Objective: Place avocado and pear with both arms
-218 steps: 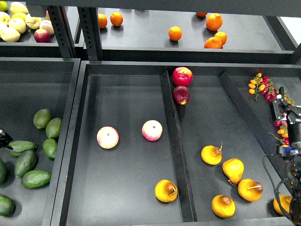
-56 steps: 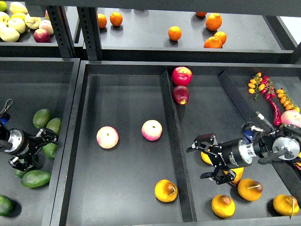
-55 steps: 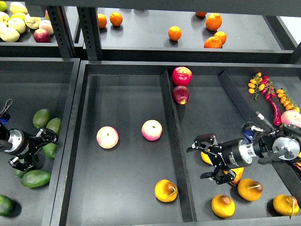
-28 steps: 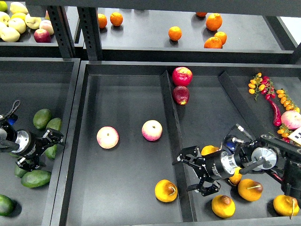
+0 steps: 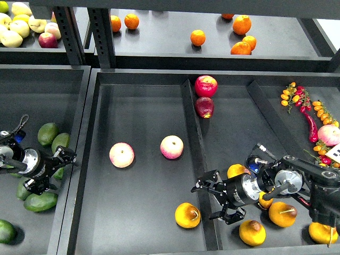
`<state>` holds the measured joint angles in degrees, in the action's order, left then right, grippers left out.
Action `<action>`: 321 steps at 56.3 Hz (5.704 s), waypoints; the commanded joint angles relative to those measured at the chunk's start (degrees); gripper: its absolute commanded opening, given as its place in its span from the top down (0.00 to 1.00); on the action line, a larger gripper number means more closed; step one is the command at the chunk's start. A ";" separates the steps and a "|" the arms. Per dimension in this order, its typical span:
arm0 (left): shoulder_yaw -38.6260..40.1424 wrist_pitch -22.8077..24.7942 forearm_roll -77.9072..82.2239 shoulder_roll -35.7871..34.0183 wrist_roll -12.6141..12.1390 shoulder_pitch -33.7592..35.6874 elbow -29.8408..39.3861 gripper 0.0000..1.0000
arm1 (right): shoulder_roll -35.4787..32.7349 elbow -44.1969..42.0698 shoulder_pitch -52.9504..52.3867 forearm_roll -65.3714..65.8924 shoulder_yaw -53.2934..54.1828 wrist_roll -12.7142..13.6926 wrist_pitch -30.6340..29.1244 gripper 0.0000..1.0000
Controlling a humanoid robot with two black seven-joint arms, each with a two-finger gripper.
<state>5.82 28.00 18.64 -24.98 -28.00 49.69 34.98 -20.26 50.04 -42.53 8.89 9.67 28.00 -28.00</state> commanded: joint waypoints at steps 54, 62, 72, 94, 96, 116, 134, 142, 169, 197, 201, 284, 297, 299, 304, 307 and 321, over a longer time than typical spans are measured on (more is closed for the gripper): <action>0.25 0.00 0.00 0.28 0.00 -0.03 0.35 0.00 | 6.28 -7.32 2.89 2.36 0.97 0.00 0.00 0.10; 0.25 0.00 0.00 0.28 0.00 -0.03 0.35 0.00 | 6.98 -8.55 2.80 2.36 1.14 0.00 0.00 0.17; 0.25 0.00 0.00 0.37 0.00 -0.03 0.35 0.00 | 8.04 -9.70 3.15 2.36 1.32 0.00 0.00 0.19; 0.25 0.00 0.00 0.63 0.00 -0.03 0.35 0.00 | 10.68 -12.42 3.50 2.36 1.76 0.00 0.00 0.25; 0.25 0.00 0.00 0.63 0.00 -0.03 0.35 0.00 | 10.76 -12.51 3.77 2.36 2.20 0.00 0.00 0.28; 0.25 0.00 0.00 0.72 0.00 -0.56 0.35 0.00 | 11.82 -14.00 5.44 1.92 4.74 0.00 0.00 0.68; 0.25 0.00 0.00 0.72 0.00 -0.91 0.44 0.00 | 11.73 -15.06 7.98 -0.01 8.08 0.00 0.00 0.99; 0.25 0.00 0.00 0.72 0.00 -0.82 0.44 0.00 | 11.64 -15.06 8.07 -0.45 8.35 0.00 0.00 0.99; 0.25 0.00 0.00 0.81 0.00 -0.47 0.35 0.00 | 1.36 -9.26 -1.77 -14.43 8.00 0.00 0.00 0.99; 0.25 0.00 0.00 1.60 0.00 -0.12 0.35 0.00 | -12.70 -7.68 1.04 -16.10 3.61 0.00 0.00 0.99; 0.25 0.00 0.00 1.51 0.00 -0.12 0.35 0.00 | -12.62 -8.12 2.01 -15.92 3.61 0.00 0.00 0.99; 0.25 0.00 0.00 1.60 0.00 -0.03 0.44 0.00 | -9.80 -16.03 8.87 -11.97 3.69 0.00 0.00 0.46; 1.65 0.00 0.00 1.60 0.00 0.06 0.44 0.00 | -10.15 -14.97 8.60 -11.79 4.22 0.00 0.00 0.11; 2.36 0.00 0.00 1.60 0.00 0.06 0.44 0.00 | -10.24 -14.80 8.60 -11.79 4.31 0.00 0.00 0.05; 4.82 0.00 -0.09 1.60 0.00 0.14 0.44 0.00 | -10.59 -14.18 8.34 -12.32 4.57 0.00 0.00 0.00; 6.92 0.00 -0.09 1.60 0.00 0.14 0.44 0.00 | -10.86 -13.39 8.16 -12.84 4.84 0.00 0.00 0.00; 16.68 0.00 -1.58 1.51 0.00 0.06 0.35 0.00 | -13.23 -9.70 7.02 -16.89 9.23 0.00 0.00 0.00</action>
<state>18.39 28.08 18.35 -23.34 -27.93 49.93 35.48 -32.41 38.55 -34.94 -6.38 16.44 27.99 -27.99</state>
